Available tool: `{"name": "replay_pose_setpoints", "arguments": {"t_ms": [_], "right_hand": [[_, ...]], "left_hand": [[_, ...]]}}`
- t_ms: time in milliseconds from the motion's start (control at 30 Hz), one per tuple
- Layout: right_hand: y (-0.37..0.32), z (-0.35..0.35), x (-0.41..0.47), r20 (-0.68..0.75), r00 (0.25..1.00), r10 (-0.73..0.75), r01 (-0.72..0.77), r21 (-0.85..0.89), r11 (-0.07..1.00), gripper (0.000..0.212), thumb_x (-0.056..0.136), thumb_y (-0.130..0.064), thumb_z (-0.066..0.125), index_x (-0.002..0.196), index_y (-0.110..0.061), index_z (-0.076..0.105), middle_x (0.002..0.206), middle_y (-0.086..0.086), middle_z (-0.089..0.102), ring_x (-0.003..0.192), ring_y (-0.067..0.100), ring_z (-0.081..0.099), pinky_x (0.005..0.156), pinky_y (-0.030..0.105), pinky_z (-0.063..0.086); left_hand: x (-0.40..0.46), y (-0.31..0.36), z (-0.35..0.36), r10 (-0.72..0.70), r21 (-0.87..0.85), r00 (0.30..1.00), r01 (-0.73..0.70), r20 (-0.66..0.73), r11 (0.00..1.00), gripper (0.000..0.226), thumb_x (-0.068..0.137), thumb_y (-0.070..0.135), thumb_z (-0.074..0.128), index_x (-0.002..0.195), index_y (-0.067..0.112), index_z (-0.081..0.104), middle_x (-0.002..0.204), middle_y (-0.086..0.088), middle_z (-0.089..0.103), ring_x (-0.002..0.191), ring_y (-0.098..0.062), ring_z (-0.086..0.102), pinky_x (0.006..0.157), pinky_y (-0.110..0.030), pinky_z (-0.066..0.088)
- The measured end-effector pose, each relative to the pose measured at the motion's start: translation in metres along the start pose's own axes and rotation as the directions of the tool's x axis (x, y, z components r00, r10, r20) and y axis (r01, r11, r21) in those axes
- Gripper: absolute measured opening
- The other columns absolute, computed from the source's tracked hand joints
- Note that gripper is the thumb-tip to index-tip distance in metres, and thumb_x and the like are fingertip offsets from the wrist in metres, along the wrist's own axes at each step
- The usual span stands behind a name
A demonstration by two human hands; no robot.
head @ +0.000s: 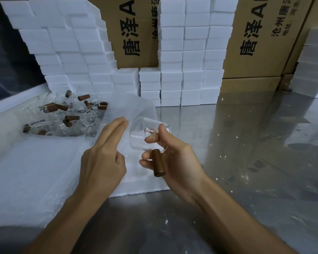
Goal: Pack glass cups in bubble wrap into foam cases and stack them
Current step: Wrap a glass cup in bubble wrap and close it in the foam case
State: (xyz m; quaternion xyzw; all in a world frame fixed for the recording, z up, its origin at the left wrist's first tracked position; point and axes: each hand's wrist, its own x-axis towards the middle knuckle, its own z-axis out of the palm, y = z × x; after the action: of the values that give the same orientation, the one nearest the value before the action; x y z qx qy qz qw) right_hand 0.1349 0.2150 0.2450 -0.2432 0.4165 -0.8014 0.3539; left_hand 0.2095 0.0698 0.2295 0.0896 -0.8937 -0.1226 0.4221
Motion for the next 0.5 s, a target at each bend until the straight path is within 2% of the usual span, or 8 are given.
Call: {"name": "replay_pose_setpoints", "arguments": {"t_ms": [100, 200, 267, 333, 400, 433, 500], "right_hand": [[0.0, 0.0, 0.002, -0.044, 0.999, 0.025, -0.025, -0.009, 1.0, 0.036, 0.094, -0.045, 0.055, 0.079, -0.016, 0.07, 0.07, -0.005, 0.067, 0.06, 0.015, 0.061, 0.074, 0.036, 0.057], [0.001, -0.001, 0.005, -0.109, 0.992, 0.067, -0.065, 0.02, 0.998, 0.037, 0.098, -0.041, 0.054, 0.103, -0.008, 0.07, 0.072, -0.005, 0.068, 0.06, 0.017, 0.059, 0.068, 0.036, 0.058], [0.0, -0.002, 0.006, -0.154, 0.983, 0.097, -0.091, 0.046, 0.995, 0.036, 0.1, -0.037, 0.052, 0.106, -0.007, 0.07, 0.073, 0.002, 0.068, 0.064, 0.02, 0.061, 0.069, 0.038, 0.059], [-0.001, -0.003, 0.006, -0.179, 0.98, 0.089, -0.081, 0.053, 0.995, 0.03, 0.1, -0.03, 0.053, 0.105, -0.008, 0.072, 0.092, 0.011, 0.068, 0.074, 0.025, 0.065, 0.076, 0.039, 0.06], [-0.002, -0.004, 0.006, -0.209, 0.977, 0.043, -0.036, 0.039, 0.999, 0.027, 0.099, -0.023, 0.054, 0.113, -0.008, 0.072, 0.117, 0.014, 0.067, 0.086, 0.028, 0.068, 0.084, 0.037, 0.06], [-0.002, -0.003, 0.007, -0.218, 0.976, 0.016, -0.009, 0.034, 0.999, 0.028, 0.1, -0.021, 0.052, 0.117, -0.008, 0.07, 0.123, 0.013, 0.067, 0.091, 0.027, 0.068, 0.087, 0.036, 0.058], [-0.001, -0.003, 0.008, -0.229, 0.973, -0.034, 0.04, 0.024, 0.999, 0.03, 0.103, -0.016, 0.047, 0.123, -0.003, 0.066, 0.122, 0.01, 0.068, 0.097, 0.023, 0.067, 0.092, 0.035, 0.056]], "left_hand": [[0.0, 0.001, 0.001, 0.059, -0.006, 0.998, -0.059, 0.001, 0.998, 0.076, 0.07, -0.019, 0.07, 0.139, 0.006, 0.052, 0.145, -0.009, 0.051, 0.102, -0.021, 0.063, 0.082, -0.019, 0.045], [0.0, 0.003, 0.001, 0.113, -0.057, 0.994, -0.112, 0.01, 0.992, 0.076, 0.071, -0.019, 0.066, 0.141, 0.006, 0.05, 0.147, -0.008, 0.048, 0.097, -0.017, 0.063, 0.073, -0.009, 0.041], [0.001, 0.005, -0.001, 0.166, -0.065, 0.986, -0.165, 0.013, 0.984, 0.079, 0.07, -0.02, 0.064, 0.143, 0.005, 0.048, 0.149, -0.004, 0.044, 0.083, -0.018, 0.065, 0.063, -0.014, 0.049], [0.001, 0.008, -0.001, 0.264, -0.056, 0.964, -0.263, 0.019, 0.963, 0.079, 0.07, -0.021, 0.061, 0.143, 0.005, 0.046, 0.15, 0.0, 0.042, 0.083, -0.024, 0.068, 0.052, -0.028, 0.056], [0.0, 0.013, 0.0, 0.353, -0.059, 0.936, -0.351, 0.017, 0.934, 0.076, 0.071, -0.017, 0.054, 0.143, 0.005, 0.047, 0.15, 0.001, 0.042, 0.094, -0.026, 0.069, 0.053, -0.032, 0.057], [0.0, 0.017, 0.0, 0.379, -0.074, 0.925, -0.376, 0.02, 0.924, 0.076, 0.07, -0.016, 0.052, 0.142, 0.005, 0.048, 0.15, 0.0, 0.043, 0.101, -0.022, 0.067, 0.058, -0.027, 0.057], [-0.002, 0.025, 0.002, 0.404, -0.128, 0.914, -0.396, 0.045, 0.909, 0.077, 0.068, -0.017, 0.051, 0.142, 0.006, 0.048, 0.15, -0.001, 0.044, 0.114, -0.014, 0.062, 0.07, -0.011, 0.049]]}}
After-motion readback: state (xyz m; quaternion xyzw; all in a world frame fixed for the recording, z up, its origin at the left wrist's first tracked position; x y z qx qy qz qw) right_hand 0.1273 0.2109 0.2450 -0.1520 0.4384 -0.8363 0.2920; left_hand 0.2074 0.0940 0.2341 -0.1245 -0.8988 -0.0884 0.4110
